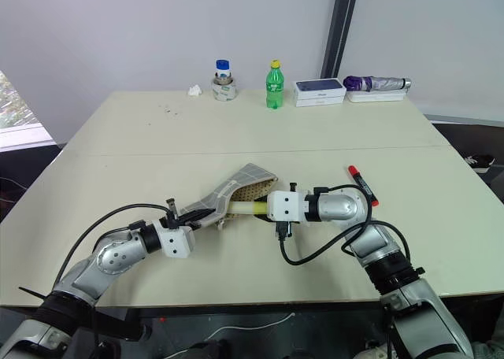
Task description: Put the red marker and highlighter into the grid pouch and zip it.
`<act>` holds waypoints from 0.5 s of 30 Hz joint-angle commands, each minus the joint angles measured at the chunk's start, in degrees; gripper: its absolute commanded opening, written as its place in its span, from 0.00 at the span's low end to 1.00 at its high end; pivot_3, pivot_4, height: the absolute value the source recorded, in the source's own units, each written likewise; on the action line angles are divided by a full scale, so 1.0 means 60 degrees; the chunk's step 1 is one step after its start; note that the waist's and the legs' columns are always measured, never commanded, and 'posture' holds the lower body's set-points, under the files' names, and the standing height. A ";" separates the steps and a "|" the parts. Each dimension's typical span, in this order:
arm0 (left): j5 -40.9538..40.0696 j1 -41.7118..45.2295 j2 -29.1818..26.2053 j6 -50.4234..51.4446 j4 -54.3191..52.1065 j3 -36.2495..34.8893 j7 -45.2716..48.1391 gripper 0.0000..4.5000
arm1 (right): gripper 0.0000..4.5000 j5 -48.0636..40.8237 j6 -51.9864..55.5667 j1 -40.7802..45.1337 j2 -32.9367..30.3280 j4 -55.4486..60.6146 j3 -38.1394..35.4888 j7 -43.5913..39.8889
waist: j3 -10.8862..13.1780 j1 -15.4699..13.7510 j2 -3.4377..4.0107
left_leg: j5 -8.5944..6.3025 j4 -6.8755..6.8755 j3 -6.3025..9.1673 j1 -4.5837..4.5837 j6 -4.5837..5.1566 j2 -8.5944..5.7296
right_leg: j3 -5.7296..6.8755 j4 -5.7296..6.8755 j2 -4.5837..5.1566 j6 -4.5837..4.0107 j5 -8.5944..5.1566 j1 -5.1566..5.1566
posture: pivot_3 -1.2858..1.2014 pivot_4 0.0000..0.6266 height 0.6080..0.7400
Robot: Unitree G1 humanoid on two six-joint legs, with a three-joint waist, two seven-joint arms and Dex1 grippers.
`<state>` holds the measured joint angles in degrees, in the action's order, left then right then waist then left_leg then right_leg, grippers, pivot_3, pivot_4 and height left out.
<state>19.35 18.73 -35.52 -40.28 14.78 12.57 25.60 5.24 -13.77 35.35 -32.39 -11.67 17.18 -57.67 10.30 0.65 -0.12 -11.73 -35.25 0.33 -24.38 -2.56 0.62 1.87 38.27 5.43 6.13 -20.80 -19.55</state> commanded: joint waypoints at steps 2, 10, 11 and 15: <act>-0.0413 0.0165 0.0102 -0.0610 -0.0509 0.0036 0.0074 0.00 | 0.20 0.0436 -0.0707 0.0540 0.0027 -0.0417 0.0136 0.0154 | 0.0000 -0.0001 0.0000 | 0.0000 0.0000 -0.0001 0.0000 0.0000 0.0000 | 0.0000 0.0000 0.0000 0.0000 0.0000 0.0000 | 0.52 0.24 1.00; -0.0272 0.0145 -0.0082 -0.0975 -0.0623 -0.0126 -0.0040 0.00 | 0.20 0.0688 -0.1031 0.0720 0.0121 -0.0514 0.0201 0.0137 | 0.0000 0.0002 0.0000 | 0.0002 -0.0002 -0.0001 0.0000 -0.0003 0.0002 | 0.0000 0.0003 0.0000 0.0000 0.0000 0.0000 | 0.52 0.24 1.00; -0.0279 0.0169 -0.0068 -0.1033 -0.0613 -0.0111 -0.0045 0.00 | 0.20 0.0637 -0.1030 0.0622 0.0205 -0.0377 0.0255 0.0092 | 0.0000 0.0001 0.0000 | 0.0002 -0.0002 -0.0002 0.0000 -0.0003 0.0002 | -0.0001 0.0003 0.0000 0.0000 0.0000 0.0000 | 0.52 0.24 1.00; -0.0432 0.0199 -0.0098 -0.1252 -0.0572 -0.0068 0.0060 0.00 | 0.20 0.0645 -0.1445 0.0488 0.0394 -0.0200 0.0419 0.0055 | 0.0000 0.0003 0.0000 | 0.0002 -0.0002 -0.0001 0.0000 -0.0003 0.0002 | 0.0000 0.0004 0.0000 0.0000 0.0000 0.0000 | 0.52 0.24 1.00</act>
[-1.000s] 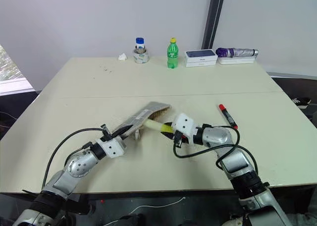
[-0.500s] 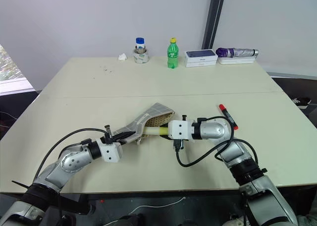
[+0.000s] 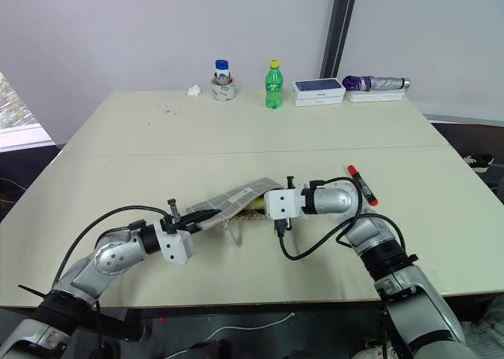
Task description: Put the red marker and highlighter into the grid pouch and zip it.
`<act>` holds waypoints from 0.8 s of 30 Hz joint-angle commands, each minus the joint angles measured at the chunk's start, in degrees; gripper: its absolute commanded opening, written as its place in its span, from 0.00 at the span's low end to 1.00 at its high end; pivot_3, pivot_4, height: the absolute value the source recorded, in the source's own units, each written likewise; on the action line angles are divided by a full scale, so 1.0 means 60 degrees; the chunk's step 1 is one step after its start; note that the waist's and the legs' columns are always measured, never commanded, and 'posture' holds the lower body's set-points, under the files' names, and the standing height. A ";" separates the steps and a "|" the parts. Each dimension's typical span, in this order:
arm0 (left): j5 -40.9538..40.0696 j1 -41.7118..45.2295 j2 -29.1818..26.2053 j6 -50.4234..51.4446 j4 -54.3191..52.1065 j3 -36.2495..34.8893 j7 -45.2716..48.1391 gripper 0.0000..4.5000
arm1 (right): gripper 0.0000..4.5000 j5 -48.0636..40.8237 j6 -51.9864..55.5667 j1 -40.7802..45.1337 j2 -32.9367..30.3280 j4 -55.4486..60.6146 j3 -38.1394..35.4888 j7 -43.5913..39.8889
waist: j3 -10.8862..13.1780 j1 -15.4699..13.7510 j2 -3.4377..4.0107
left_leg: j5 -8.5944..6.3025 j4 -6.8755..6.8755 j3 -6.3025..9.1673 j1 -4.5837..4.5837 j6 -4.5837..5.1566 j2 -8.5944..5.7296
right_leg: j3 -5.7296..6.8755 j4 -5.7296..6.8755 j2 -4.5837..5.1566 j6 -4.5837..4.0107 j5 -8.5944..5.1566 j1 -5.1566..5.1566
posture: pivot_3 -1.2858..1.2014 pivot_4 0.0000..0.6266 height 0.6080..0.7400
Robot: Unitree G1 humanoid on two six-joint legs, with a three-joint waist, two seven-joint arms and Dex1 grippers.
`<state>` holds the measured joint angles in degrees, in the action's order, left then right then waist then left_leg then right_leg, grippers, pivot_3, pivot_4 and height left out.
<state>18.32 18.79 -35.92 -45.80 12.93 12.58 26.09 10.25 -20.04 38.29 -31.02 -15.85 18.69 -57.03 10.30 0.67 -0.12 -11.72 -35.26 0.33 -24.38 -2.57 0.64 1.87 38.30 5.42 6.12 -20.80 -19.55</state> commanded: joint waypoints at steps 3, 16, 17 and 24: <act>-0.0465 0.0165 -0.0127 -0.0455 -0.0176 -0.0156 0.0074 0.00 | 0.20 0.0064 -0.0780 0.0144 0.0157 0.0236 0.0218 0.0106 | 0.0000 -0.0013 0.0000 | 0.0000 -0.0004 0.0001 0.0000 0.0000 0.0000 | 0.0001 0.0005 0.0000 0.0000 0.0000 0.0001 | 0.52 0.24 1.00; -0.1132 -0.0156 -0.0051 0.0113 -0.0285 -0.0592 0.0043 0.00 | 1.00 -0.1123 -0.0041 0.0052 -0.0087 0.0793 -0.0467 -0.0171 | 0.0000 -0.0001 0.0000 | 0.0000 -0.0010 0.0001 0.0001 0.0000 0.0011 | 0.0000 0.0010 0.0000 0.0000 0.0000 0.0002 | 0.52 0.24 1.00; -0.1181 -0.0209 -0.0067 0.0171 -0.0310 -0.0648 0.0043 0.00 | 1.00 -0.1113 -0.0008 0.0065 -0.0193 0.0883 -0.0484 -0.0188 | 0.0000 -0.0001 0.0000 | 0.0000 -0.0010 0.0001 0.0000 0.0000 0.0012 | 0.0000 0.0010 0.0000 0.0000 0.0000 0.0001 | 0.52 0.24 1.00; -0.1361 -0.0589 -0.0352 0.0174 -0.0234 -0.1087 0.0075 0.00 | 1.00 -0.2178 0.1304 -0.0826 -0.1189 0.2169 -0.1032 -0.0936 | 0.0000 -0.0032 0.0000 | -0.0001 -0.0010 0.0002 0.0000 0.0003 0.0012 | 0.0000 0.0007 0.0003 0.0000 0.0000 0.0004 | 0.52 0.24 1.00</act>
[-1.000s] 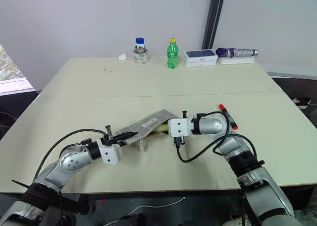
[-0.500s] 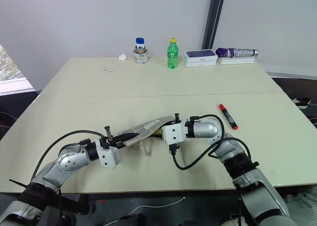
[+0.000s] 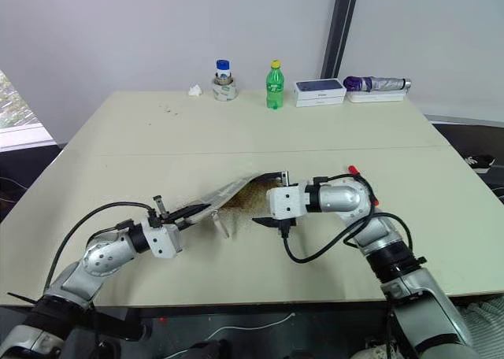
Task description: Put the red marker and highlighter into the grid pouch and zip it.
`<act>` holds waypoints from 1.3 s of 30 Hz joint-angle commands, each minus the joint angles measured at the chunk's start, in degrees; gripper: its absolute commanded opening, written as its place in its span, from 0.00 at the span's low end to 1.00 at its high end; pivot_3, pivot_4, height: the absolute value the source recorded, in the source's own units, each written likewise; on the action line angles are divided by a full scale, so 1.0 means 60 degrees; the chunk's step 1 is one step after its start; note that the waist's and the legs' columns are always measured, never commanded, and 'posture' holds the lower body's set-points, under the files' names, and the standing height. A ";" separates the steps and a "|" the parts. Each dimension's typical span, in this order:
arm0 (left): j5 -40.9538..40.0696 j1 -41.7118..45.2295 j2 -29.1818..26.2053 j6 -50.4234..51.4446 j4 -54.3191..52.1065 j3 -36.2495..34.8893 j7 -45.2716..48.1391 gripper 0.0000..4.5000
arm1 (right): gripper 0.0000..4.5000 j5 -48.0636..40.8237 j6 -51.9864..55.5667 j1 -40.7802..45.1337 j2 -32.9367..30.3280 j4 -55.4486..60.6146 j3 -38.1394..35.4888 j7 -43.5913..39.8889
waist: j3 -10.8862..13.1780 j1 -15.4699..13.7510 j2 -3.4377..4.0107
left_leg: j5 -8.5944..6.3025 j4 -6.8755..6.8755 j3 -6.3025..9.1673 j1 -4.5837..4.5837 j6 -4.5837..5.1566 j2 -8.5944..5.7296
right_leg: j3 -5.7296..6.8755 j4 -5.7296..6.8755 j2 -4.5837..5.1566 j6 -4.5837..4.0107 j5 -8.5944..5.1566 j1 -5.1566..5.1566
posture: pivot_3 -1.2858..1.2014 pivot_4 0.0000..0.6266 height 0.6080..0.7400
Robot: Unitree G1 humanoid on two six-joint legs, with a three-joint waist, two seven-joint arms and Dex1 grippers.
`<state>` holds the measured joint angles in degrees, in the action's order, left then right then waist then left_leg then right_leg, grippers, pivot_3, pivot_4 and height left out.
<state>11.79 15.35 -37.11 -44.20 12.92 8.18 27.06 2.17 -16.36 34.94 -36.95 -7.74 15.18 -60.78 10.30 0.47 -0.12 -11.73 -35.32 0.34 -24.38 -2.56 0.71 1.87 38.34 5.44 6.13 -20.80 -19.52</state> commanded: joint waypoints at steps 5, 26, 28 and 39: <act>-0.0200 -0.0073 -0.0096 -0.0070 0.0002 -0.0513 -0.0254 0.00 | 1.00 -0.2096 0.2451 -0.0764 -0.0474 0.1087 -0.1566 -0.0138 | 0.0000 0.0022 0.0000 | -0.0005 -0.0002 0.0001 0.0005 0.0010 0.0001 | 0.0000 0.0006 -0.0001 0.0000 0.0000 0.0004 | 0.52 0.24 1.00; -0.0656 -0.0448 0.0295 -0.0074 -0.0308 -0.0283 -0.0085 0.00 | 1.00 -0.1660 0.7230 -0.0812 -0.0505 -0.2530 -0.4105 0.4696 | -0.0002 0.0031 0.0003 | -0.0022 0.0003 -0.0007 0.0007 0.0038 -0.0001 | -0.0004 0.0006 0.0002 0.0000 0.0000 0.0004 | 0.52 0.24 1.00; -0.0704 -0.0547 0.0310 -0.0040 -0.0374 -0.0268 -0.0037 0.00 | 1.00 -0.1838 0.7510 -0.0673 -0.0414 -0.2791 -0.4307 0.4815 | -0.0005 0.0054 0.0006 | -0.0022 0.0003 -0.0010 0.0007 0.0039 0.0000 | -0.0006 0.0006 0.0002 0.0000 0.0000 0.0004 | 0.52 0.24 1.00; -0.0791 -0.0577 0.0455 0.0249 -0.0596 -0.0333 0.0018 0.00 | 0.08 -0.2567 0.7670 -0.0864 -0.0441 -0.1202 -0.3865 0.3315 | -0.0004 0.0027 0.0006 | -0.0027 0.0001 -0.0008 0.0007 0.0048 0.0001 | -0.0006 0.0006 0.0004 0.0000 0.0000 0.0005 | 0.52 0.24 1.00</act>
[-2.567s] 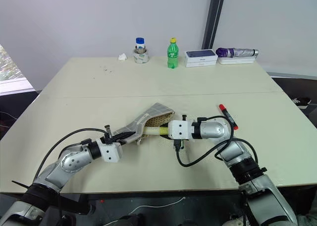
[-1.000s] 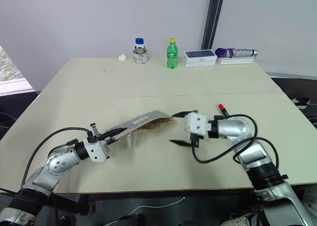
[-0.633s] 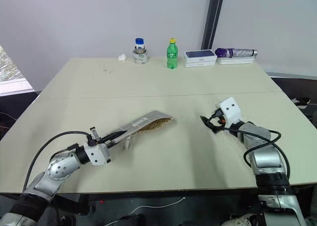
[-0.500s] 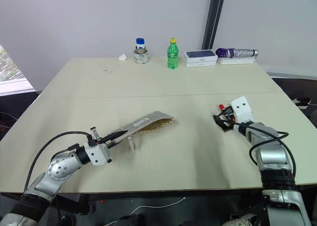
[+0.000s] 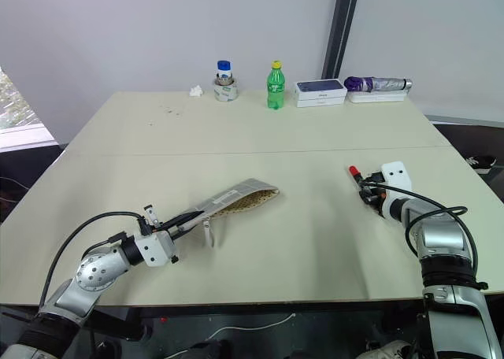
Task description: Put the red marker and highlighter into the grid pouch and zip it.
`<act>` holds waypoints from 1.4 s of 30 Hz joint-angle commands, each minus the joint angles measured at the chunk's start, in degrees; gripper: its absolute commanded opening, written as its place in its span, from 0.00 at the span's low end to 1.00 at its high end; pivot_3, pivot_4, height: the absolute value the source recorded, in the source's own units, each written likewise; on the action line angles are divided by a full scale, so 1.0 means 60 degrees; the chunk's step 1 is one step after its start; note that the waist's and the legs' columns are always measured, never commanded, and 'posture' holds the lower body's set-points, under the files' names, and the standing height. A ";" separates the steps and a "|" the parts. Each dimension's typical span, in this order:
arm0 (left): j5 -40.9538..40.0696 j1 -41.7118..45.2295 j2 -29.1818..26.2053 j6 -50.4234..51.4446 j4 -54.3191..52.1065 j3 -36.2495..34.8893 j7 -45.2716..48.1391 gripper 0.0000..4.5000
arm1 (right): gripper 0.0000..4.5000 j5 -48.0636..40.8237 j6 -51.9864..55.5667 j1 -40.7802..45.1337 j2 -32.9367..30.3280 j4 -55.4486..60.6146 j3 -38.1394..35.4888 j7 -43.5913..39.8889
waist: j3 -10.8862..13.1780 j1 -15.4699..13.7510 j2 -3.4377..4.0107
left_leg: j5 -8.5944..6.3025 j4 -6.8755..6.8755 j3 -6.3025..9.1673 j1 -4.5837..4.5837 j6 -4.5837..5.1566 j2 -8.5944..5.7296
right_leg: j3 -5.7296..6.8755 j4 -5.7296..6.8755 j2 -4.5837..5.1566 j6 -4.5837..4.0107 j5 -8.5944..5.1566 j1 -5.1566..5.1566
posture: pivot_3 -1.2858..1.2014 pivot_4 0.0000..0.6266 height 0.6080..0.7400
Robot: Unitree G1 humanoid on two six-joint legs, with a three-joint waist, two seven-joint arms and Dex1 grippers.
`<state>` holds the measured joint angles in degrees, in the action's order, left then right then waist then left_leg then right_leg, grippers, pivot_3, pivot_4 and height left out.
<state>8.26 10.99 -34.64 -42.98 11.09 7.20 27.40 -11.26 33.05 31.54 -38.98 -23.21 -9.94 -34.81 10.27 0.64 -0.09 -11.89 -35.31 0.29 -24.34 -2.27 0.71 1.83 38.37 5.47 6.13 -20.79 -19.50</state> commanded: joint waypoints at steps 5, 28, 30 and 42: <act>0.0071 0.0553 0.0428 0.0213 0.0001 -0.0048 -0.0227 0.00 | 0.08 -0.1819 -0.1310 -0.1216 -0.0055 0.3419 0.0111 -0.3177 | 0.0000 -0.0030 0.0000 | -0.0001 0.0001 0.0003 -0.0003 0.0001 0.0001 | 0.0002 -0.0002 -0.0005 0.0001 0.0000 -0.0001 | 0.52 0.24 1.00; 0.0900 0.1269 0.0003 -0.0318 0.0690 0.0076 -0.0415 0.00 | 0.08 -0.0649 -0.3093 -0.0569 -0.0065 0.3732 0.2031 -0.4241 | 0.0002 -0.0005 -0.0003 | 0.0013 -0.0020 0.0008 0.0000 -0.0023 -0.0006 | 0.0004 -0.0001 -0.0008 0.0004 0.0002 0.0005 | 0.52 0.24 1.00; 0.1055 0.1377 0.0055 -0.0370 0.0794 0.0160 -0.0466 0.00 | 0.08 -0.0311 -0.3327 -0.0454 -0.0025 0.3576 0.2411 -0.4377 | 0.0002 -0.0026 -0.0004 | 0.0019 -0.0020 0.0010 0.0000 -0.0035 -0.0009 | 0.0006 -0.0003 -0.0010 0.0004 0.0002 0.0008 | 0.52 0.24 1.00; 0.0761 0.1978 0.0448 -0.0081 0.0618 0.0417 -0.0160 0.00 | 0.08 0.1403 -0.6120 0.0926 0.1348 0.3059 0.4267 -0.4197 | 0.0003 0.0022 -0.0005 | 0.0027 -0.0019 0.0007 -0.0003 -0.0048 -0.0009 | 0.0005 0.0003 -0.0016 0.0004 0.0002 -0.0002 | 0.52 0.24 1.00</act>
<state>14.95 22.70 -32.45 -43.27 17.00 8.90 25.53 -3.73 -0.17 36.00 -32.24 -6.05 13.66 -60.41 10.29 0.77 -0.12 -11.72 -35.42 0.34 -24.35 -2.57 0.66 1.87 38.40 5.38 6.15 -20.78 -19.51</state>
